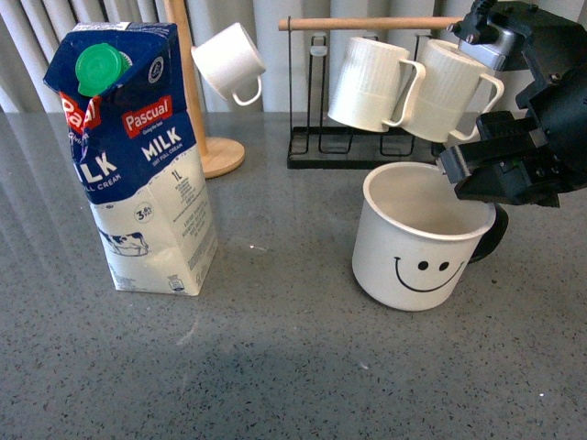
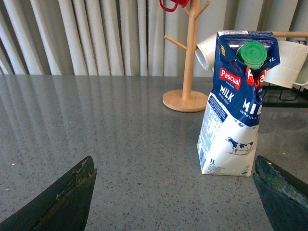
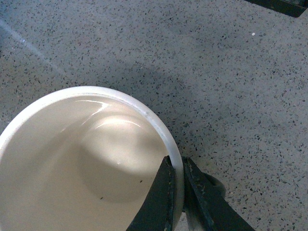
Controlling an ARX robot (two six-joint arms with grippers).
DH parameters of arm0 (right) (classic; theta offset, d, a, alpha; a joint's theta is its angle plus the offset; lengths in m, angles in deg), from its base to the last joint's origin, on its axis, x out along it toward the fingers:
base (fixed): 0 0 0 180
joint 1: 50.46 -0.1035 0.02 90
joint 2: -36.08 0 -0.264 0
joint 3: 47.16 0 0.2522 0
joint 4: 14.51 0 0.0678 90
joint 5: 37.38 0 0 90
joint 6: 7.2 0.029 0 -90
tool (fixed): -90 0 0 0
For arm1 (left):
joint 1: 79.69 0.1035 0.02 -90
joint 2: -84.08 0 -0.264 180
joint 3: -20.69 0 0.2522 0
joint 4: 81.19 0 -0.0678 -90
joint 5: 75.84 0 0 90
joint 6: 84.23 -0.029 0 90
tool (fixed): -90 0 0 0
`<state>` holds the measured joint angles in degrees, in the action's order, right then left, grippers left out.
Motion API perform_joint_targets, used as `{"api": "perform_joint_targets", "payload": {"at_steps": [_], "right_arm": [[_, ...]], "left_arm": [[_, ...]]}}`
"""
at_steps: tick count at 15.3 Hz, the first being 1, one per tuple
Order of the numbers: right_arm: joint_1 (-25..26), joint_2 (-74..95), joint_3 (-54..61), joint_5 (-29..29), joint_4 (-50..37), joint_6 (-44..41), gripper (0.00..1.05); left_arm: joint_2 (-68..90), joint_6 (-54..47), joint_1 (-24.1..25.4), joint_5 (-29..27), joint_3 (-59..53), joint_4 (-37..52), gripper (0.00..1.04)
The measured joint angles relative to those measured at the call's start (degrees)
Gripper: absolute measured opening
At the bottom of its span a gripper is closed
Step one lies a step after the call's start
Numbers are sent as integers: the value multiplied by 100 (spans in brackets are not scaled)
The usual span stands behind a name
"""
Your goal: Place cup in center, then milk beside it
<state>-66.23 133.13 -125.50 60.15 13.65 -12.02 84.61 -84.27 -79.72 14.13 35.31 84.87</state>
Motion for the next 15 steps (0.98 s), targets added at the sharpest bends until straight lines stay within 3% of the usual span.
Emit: {"api": "perform_joint_targets", "payload": {"at_steps": [9,10,11,15], "right_arm": [[-155,125,-146,-129,-11,28,3],[-155,125,-146,-127,-7,24,7],[-155,127,-146,-125,-39,2,16],[-181,57,-146,-15,-251,-116,75]], "left_arm": [[0,0,2,0,0,0,98],[0,0,0,0,0,0,98],[0,0,2,0,0,0,98],[0,0,0,0,0,0,98]]}}
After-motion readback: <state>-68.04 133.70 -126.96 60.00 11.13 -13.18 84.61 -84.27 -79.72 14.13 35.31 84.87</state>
